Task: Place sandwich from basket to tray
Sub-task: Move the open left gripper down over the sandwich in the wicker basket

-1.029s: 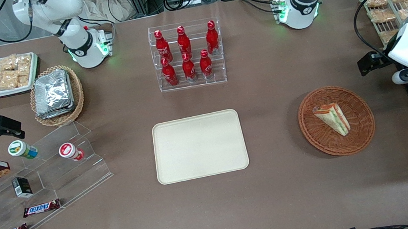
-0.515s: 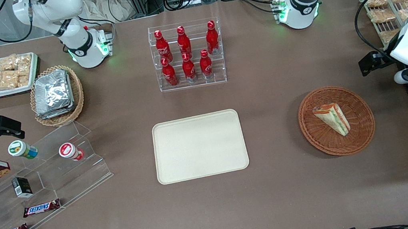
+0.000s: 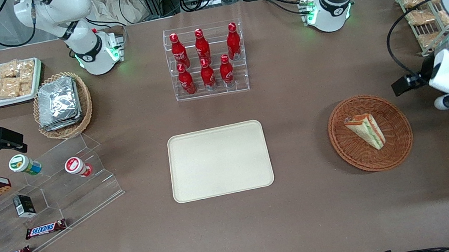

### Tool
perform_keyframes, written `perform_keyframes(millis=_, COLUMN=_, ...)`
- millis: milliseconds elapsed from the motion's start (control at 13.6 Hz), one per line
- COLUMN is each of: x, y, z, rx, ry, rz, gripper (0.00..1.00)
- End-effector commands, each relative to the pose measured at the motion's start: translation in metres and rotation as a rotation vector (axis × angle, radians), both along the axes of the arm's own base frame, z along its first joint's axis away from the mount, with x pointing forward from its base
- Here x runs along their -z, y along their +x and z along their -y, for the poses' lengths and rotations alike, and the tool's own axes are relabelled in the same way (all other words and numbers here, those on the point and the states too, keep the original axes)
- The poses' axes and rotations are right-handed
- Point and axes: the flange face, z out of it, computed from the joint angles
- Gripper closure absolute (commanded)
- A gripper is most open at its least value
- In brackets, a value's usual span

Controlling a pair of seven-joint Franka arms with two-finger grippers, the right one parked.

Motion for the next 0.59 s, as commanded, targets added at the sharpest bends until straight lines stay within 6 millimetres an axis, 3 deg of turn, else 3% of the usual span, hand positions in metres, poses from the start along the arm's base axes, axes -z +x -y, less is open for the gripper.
perform_keyframes(millis=0, x=0.033, y=0.017, z=0.0, rx=-0.124, ry=-0.002, rz=-0.029, gripper=0.0)
perform_keyframes(millis=515, x=0.115, y=0.037, z=0.003, rx=-0.262, ry=0.006, rz=-0.067, gripper=0.0)
